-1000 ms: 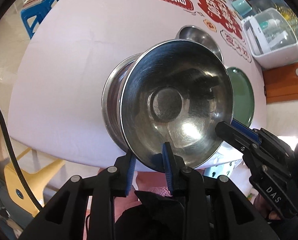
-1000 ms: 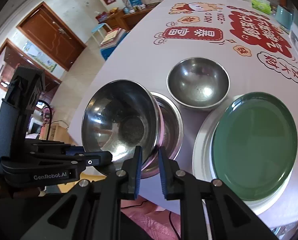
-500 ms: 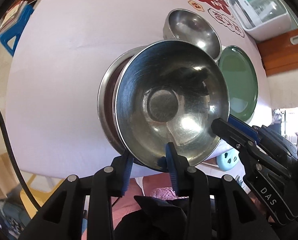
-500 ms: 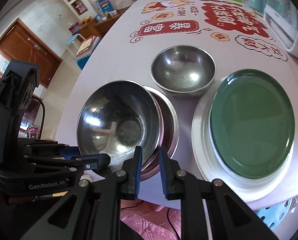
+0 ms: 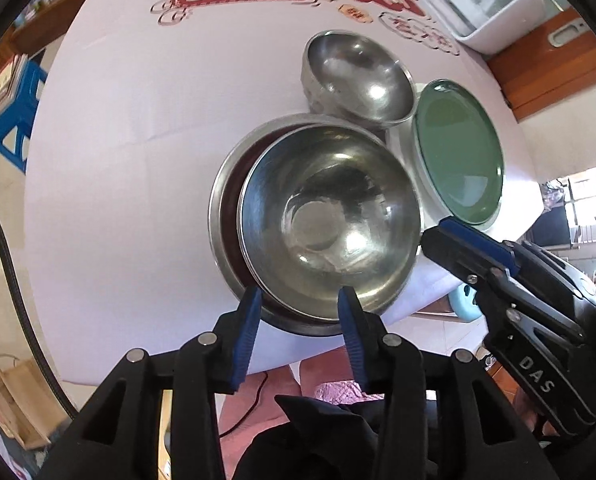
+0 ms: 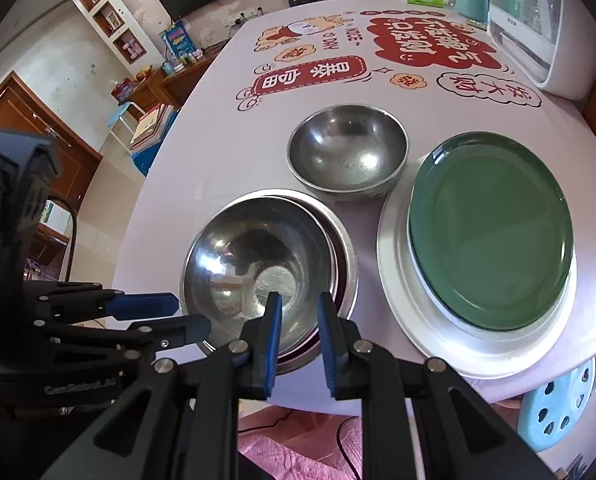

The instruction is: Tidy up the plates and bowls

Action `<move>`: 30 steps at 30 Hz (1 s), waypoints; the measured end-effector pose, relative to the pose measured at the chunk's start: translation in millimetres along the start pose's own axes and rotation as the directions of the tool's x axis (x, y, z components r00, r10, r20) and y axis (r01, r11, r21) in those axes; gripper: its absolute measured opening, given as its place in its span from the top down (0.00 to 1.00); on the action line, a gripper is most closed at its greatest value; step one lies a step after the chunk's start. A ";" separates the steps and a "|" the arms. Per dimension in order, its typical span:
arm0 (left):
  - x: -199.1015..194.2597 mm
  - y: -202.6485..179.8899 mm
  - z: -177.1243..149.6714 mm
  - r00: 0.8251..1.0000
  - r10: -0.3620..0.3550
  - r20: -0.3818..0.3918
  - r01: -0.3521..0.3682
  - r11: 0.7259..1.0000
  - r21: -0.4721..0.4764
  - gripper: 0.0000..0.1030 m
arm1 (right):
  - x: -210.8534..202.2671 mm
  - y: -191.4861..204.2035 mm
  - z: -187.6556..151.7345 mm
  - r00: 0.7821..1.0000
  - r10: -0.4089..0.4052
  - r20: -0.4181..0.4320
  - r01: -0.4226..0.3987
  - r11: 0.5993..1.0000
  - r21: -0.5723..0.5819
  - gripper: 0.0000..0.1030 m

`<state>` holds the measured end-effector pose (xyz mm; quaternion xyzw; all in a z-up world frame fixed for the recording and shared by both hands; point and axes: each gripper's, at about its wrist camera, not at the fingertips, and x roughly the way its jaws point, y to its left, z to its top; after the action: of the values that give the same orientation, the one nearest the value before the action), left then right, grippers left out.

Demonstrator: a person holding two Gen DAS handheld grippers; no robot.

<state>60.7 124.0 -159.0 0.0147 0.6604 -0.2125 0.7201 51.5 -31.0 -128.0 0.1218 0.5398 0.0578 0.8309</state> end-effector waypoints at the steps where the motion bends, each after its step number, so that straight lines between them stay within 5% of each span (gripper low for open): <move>1: -3.5 0.0 -1.2 1.000 -0.001 0.008 0.001 1.000 0.008 0.58 | -1.3 1.2 -0.7 1.000 -0.003 0.006 0.003 1.000 0.003 0.82; 19: -43.1 -17.0 24.2 0.989 -0.001 0.147 -0.015 0.994 0.112 0.44 | -20.4 -8.4 9.9 0.993 -0.019 0.120 0.016 1.000 0.023 0.70; 30: -29.5 -20.5 68.2 0.992 0.005 0.126 -0.014 0.997 0.077 0.38 | -9.9 -46.8 39.1 0.992 0.023 0.125 -0.036 0.994 0.104 0.70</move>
<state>117.4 93.2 -116.8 0.0325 0.6047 -0.2352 0.7603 81.5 -83.8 -116.5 0.1771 0.4880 0.0339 0.8540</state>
